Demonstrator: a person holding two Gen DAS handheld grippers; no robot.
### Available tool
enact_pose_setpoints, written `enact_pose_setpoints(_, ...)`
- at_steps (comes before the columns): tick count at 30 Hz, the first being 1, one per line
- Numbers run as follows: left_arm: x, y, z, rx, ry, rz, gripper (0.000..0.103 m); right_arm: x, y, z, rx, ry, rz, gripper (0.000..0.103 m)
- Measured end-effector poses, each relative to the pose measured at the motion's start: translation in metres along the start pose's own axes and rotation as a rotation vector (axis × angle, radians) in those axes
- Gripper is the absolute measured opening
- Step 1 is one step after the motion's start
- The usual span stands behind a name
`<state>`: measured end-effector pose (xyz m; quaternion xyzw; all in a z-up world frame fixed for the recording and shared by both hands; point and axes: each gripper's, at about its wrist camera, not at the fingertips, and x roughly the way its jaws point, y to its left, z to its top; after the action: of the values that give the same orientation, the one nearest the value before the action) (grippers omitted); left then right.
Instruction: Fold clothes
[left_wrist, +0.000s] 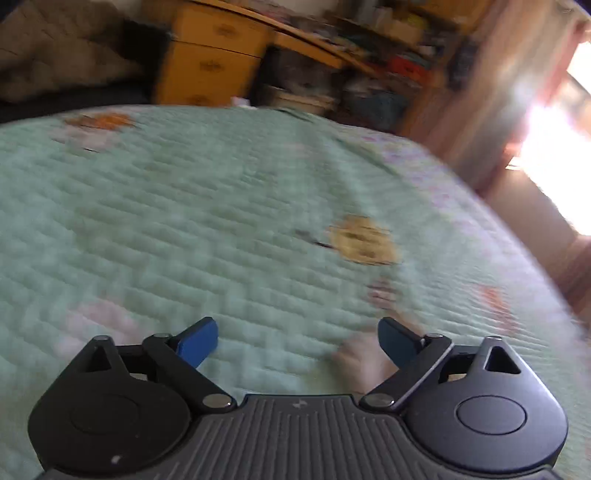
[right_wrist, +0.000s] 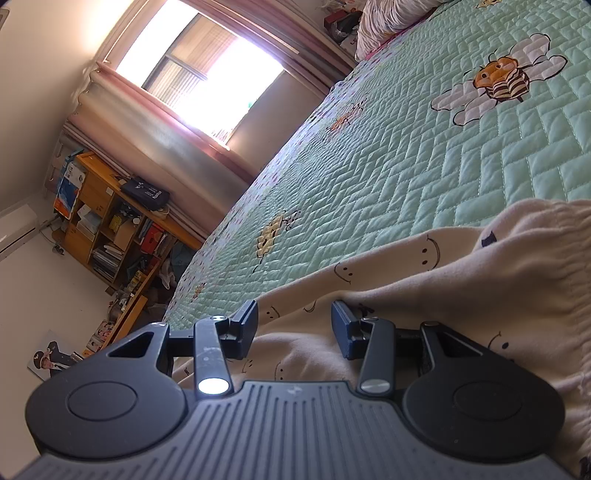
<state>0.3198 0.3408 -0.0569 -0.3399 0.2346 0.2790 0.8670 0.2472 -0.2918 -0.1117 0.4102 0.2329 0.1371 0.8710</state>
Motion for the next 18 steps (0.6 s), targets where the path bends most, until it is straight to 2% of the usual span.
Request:
enact_pose_setpoints(3, 0.01, -0.021, -0.007, 0.063, 0.091, -0.212, 0.092, 0.0, 0.001, 0.0, -0.002, 0.0, -0.001, 0.046)
enact_pose_setpoints(4, 0.018, -0.029, -0.011, 0.081, 0.129, -0.252, 0.092, 0.0, 0.001, 0.0, -0.003, -0.001, -0.002, 0.046)
enact_pose_setpoints(5, 0.027, -0.037, -0.015, 0.104, 0.168, -0.25, 0.093, -0.001, 0.001, 0.0, -0.004, -0.001, -0.003, 0.046)
enact_pose_setpoints(6, 0.038, -0.044, -0.019, 0.136, 0.193, -0.217, 0.095, -0.001, 0.001, 0.0, -0.005, -0.001, -0.004, 0.046)
enact_pose_setpoints(8, 0.048, -0.057, -0.025, 0.212, 0.136, -0.163, 0.102, 0.0, 0.003, 0.0, -0.008, -0.001, -0.007, 0.046)
enact_pose_setpoints(11, 0.053, -0.08, -0.029, 0.312, 0.105, -0.042, 0.102, 0.001, 0.003, 0.0, -0.011, -0.001, -0.009, 0.046)
enact_pose_setpoints(13, 0.046, -0.095, -0.033, 0.355, 0.076, 0.025, 0.095, 0.001, 0.004, 0.0, -0.011, -0.001, -0.009, 0.046)
enact_pose_setpoints(14, 0.038, -0.099, -0.036, 0.358, 0.052, 0.015, 0.092, 0.0, 0.005, 0.001, -0.011, -0.001, -0.009, 0.046)
enact_pose_setpoints(16, 0.015, -0.108, -0.044, 0.349, 0.019, -0.088, 0.092, 0.0, 0.005, 0.001, -0.009, -0.001, -0.007, 0.046)
enact_pose_setpoints(17, 0.006, -0.115, -0.051, 0.357, 0.037, -0.165, 0.093, 0.0, 0.006, 0.002, -0.009, -0.002, -0.006, 0.046)
enact_pose_setpoints(18, 0.001, -0.125, -0.061, 0.38, 0.114, -0.25, 0.093, 0.0, 0.006, 0.002, -0.008, -0.002, -0.006, 0.046)
